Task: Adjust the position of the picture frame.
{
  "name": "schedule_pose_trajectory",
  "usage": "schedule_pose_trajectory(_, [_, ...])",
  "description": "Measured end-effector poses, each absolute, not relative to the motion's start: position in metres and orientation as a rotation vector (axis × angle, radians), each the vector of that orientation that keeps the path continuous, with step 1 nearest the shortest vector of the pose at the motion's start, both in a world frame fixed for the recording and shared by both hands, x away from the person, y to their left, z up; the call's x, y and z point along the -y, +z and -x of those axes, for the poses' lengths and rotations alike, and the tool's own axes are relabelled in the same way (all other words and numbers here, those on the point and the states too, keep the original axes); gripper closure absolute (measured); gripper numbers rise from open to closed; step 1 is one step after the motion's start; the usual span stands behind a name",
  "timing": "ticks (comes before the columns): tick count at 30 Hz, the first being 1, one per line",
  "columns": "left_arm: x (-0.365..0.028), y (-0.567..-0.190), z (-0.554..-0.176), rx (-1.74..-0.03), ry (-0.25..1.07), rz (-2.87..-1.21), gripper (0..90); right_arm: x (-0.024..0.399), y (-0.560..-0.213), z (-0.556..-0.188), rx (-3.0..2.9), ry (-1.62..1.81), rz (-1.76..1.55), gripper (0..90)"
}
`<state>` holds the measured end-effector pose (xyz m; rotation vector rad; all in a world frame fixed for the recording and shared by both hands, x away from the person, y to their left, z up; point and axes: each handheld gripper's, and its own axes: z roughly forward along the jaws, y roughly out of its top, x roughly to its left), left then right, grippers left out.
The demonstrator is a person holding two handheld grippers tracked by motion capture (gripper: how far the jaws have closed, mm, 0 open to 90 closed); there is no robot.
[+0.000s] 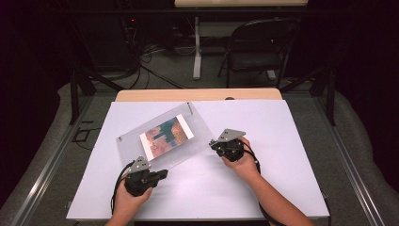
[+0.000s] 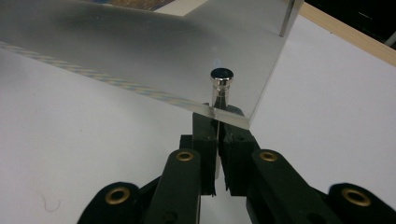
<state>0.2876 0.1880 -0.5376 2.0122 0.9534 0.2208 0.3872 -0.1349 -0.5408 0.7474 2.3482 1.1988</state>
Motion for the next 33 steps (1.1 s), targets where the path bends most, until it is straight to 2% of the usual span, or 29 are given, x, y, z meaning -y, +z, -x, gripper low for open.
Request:
schedule_pose_trajectory(17, [-0.18, -0.535, -0.296, -0.968, 0.279, -2.013, 90.0, 0.152, -0.53, -0.365, -2.33, 1.176, -0.763, 85.7])
schedule_pose_trajectory(23, [-0.188, -0.533, -0.307, -1.038, 0.248, -1.941, 90.0, 0.159, -0.529, -0.355, -2.341, 1.148, -0.761, 85.6])
schedule_pose_trajectory(25, [-0.191, -0.533, -0.31, -1.066, 0.297, -1.95, 90.0, 0.161, -0.53, -0.352, -2.347, 1.131, -0.77, 85.6])
schedule_pose_trajectory(27, [-0.193, -0.532, -0.31, -1.067, 0.242, -1.916, 90.0, 0.164, -0.531, -0.352, -2.351, 1.13, -0.795, 85.6])
schedule_pose_trajectory(29, [-0.192, -0.529, -0.307, -1.042, 0.25, -1.922, 90.0, 0.166, -0.532, -0.354, -2.35, 1.15, -0.828, 85.7])
schedule_pose_trajectory(33, [-0.181, -0.531, -0.299, -0.991, 0.215, -2.004, 90.0, 0.166, -0.53, -0.354, -2.342, 1.179, -0.841, 85.7])
